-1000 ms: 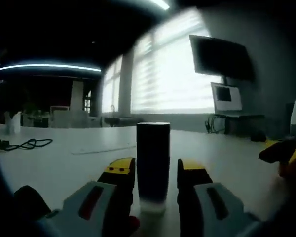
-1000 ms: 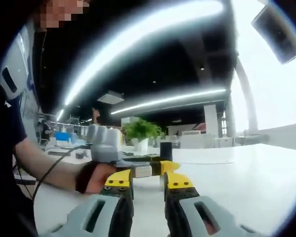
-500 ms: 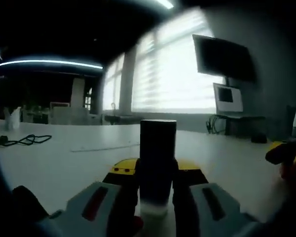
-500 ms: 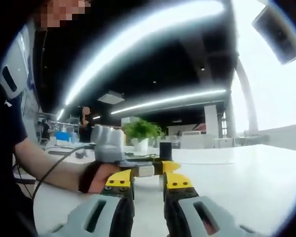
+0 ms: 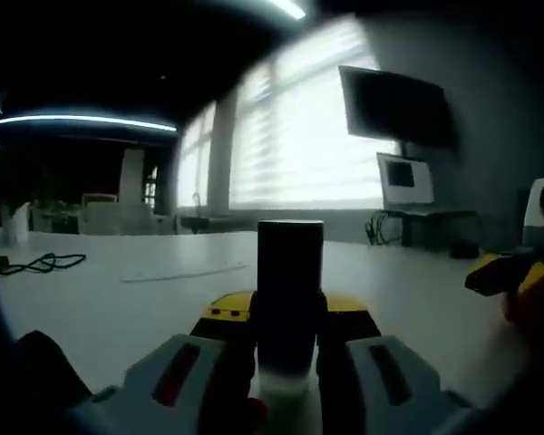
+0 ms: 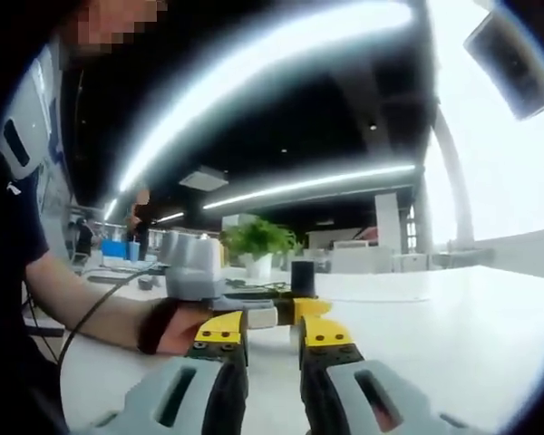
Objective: Pick up cosmetic bottle twist off cap place on table pick up cap screw tight cap place on table
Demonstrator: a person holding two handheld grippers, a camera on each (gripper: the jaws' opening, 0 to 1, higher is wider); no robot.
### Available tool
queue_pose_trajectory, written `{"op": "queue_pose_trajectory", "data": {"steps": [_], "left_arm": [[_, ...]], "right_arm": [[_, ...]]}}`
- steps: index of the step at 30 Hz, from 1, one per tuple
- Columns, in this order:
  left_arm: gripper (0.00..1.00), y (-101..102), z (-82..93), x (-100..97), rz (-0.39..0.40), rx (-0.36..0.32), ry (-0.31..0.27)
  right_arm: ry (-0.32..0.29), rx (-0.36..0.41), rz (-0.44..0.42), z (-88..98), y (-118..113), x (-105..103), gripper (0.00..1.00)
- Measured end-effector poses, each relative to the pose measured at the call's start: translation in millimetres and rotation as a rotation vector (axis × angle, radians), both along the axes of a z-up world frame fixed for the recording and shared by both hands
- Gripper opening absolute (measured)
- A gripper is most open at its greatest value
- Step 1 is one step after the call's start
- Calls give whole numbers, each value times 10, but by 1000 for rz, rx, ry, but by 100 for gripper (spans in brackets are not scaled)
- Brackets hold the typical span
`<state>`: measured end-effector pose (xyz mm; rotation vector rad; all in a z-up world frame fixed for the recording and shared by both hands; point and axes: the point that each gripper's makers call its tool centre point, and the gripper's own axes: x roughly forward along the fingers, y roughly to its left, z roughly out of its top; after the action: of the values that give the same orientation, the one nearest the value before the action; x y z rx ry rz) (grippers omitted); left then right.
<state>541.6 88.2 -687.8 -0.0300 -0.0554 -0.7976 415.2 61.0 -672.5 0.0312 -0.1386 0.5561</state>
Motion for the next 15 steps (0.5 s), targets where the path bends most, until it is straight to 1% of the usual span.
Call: {"op": "queue_pose_trajectory", "data": {"steps": [5, 9, 13, 15], "left_arm": [[15, 25, 19, -112, -31, -10, 2], [15, 62, 36, -226, -71, -18, -6], [15, 91, 86, -316, -100, -35, -5], [15, 95, 113, -376, -127, -43, 0]], "right_arm": [[-2, 2, -1, 4, -2, 1, 15], [-2, 3, -1, 3, -2, 2, 15], [-2, 4, -3, 3, -7, 5, 15], [-2, 6, -2, 4, -8, 5, 15]]}}
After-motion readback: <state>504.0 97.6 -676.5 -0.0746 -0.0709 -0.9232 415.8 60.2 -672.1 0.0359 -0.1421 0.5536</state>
